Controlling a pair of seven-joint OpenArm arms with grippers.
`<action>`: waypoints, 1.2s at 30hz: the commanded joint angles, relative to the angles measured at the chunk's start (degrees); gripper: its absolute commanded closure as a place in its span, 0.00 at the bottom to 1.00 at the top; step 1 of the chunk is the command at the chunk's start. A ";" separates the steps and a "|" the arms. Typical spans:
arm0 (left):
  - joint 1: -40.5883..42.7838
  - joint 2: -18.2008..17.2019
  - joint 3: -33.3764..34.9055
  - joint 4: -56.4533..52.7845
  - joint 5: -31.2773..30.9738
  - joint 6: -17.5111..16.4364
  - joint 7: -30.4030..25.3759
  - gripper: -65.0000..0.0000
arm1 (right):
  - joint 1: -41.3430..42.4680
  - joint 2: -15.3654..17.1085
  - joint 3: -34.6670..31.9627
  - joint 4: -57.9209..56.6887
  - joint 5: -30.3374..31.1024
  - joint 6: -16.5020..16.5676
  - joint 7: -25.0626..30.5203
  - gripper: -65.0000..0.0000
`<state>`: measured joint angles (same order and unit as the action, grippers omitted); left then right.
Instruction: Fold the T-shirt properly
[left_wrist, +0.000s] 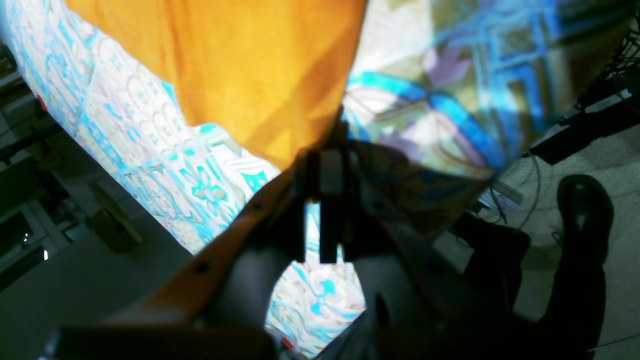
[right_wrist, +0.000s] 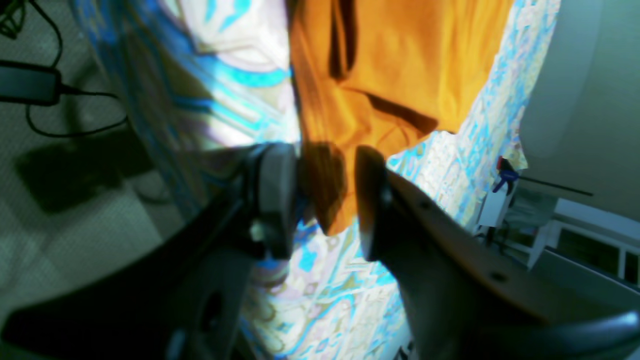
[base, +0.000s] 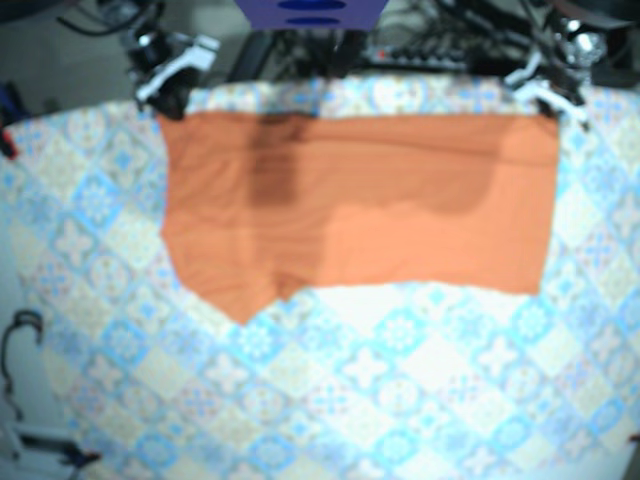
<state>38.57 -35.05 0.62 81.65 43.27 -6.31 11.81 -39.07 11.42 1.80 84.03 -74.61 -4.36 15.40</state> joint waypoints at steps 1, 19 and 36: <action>0.25 -0.78 -0.49 0.51 0.03 0.28 0.27 1.00 | -0.27 0.32 0.09 0.41 0.37 -0.43 0.29 0.64; 0.25 -0.69 -0.49 0.51 0.03 0.28 0.36 1.00 | 2.19 0.05 -0.09 0.23 0.02 -0.17 0.03 0.67; 0.25 -0.60 -0.40 0.51 0.12 0.28 0.36 1.00 | 1.66 0.14 -0.26 0.23 0.10 -0.17 -2.17 1.00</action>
<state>38.41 -34.89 0.62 81.65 43.44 -6.28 12.01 -36.86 10.98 1.48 83.55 -75.00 -3.53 13.04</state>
